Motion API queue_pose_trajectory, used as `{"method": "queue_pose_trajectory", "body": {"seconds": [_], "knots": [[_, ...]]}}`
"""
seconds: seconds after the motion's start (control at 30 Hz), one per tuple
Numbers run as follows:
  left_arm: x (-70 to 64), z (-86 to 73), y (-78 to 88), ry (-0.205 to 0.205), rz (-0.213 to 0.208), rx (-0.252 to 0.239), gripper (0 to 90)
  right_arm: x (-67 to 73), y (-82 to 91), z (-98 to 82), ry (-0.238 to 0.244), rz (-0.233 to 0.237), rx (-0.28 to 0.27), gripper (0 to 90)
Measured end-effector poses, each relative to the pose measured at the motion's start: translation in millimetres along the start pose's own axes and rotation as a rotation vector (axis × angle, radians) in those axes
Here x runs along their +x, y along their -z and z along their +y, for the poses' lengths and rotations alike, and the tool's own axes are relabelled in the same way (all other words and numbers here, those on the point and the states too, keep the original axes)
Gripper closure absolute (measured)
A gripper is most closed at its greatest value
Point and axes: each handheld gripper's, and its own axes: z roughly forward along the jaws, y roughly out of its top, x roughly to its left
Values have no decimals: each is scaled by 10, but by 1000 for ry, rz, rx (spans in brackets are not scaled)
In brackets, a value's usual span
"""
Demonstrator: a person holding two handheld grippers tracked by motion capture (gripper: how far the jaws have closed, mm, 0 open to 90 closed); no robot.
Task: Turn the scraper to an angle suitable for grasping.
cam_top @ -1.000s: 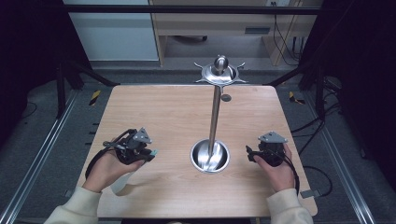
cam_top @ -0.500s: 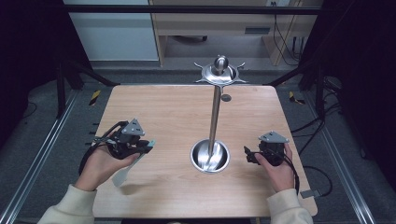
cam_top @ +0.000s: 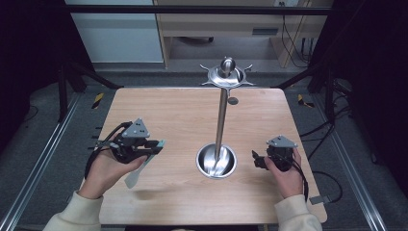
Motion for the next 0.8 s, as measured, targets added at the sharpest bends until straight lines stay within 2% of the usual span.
{"method": "queue_pose_trajectory", "body": {"seconds": [0.1,0.33,0.6,0.8], "knots": [[-20,44,22,-8,5,-17,746,8,1,1,3,2,-4,94],[-36,125,70,5,1,-71,746,18,-6,-2,19,2,-5,99],[-87,233,110,-15,-3,-84,746,38,-16,-5,26,7,-5,101],[-101,341,176,-10,-1,-129,746,32,-10,-7,22,7,-11,102]]}}
